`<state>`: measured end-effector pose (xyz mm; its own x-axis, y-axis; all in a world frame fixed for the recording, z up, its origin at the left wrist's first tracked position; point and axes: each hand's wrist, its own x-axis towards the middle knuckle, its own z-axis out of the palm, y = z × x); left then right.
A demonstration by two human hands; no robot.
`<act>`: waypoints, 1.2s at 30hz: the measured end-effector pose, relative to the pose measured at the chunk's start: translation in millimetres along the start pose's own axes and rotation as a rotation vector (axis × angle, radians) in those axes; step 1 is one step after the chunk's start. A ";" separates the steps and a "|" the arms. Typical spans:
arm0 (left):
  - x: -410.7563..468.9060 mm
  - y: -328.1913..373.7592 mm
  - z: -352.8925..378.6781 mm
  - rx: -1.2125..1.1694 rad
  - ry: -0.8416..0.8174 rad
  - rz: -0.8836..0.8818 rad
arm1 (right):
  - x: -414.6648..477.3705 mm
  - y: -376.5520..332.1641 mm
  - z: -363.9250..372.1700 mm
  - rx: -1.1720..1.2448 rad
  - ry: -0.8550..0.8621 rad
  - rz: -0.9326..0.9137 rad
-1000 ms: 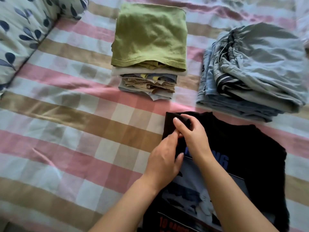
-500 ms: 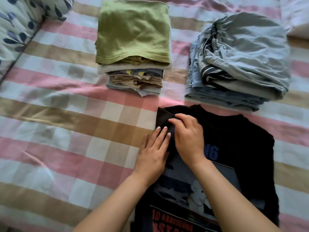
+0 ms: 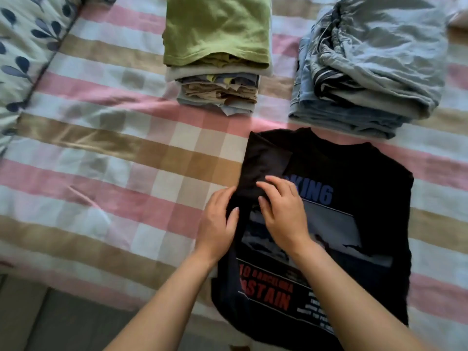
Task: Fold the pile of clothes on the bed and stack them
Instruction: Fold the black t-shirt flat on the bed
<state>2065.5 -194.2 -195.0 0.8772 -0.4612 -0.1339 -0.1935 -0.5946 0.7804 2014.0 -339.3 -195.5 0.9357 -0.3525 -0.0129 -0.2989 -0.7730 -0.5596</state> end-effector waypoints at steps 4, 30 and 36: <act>-55.8 -17.3 -14.0 -0.343 0.102 -0.389 | -65.1 -24.0 7.2 0.194 -0.108 0.000; -178.0 -61.8 -30.9 -0.388 -0.267 -0.748 | -173.9 -52.8 39.4 -0.201 -0.255 -0.064; -155.5 -54.5 -16.6 -0.249 0.052 -0.577 | -186.5 -18.7 12.4 0.023 0.016 0.202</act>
<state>1947.0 -79.2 -206.6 0.8311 -0.0758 -0.5510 0.4198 -0.5644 0.7108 1847.4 -252.5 -192.9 0.8537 -0.5082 -0.1136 -0.4760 -0.6732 -0.5659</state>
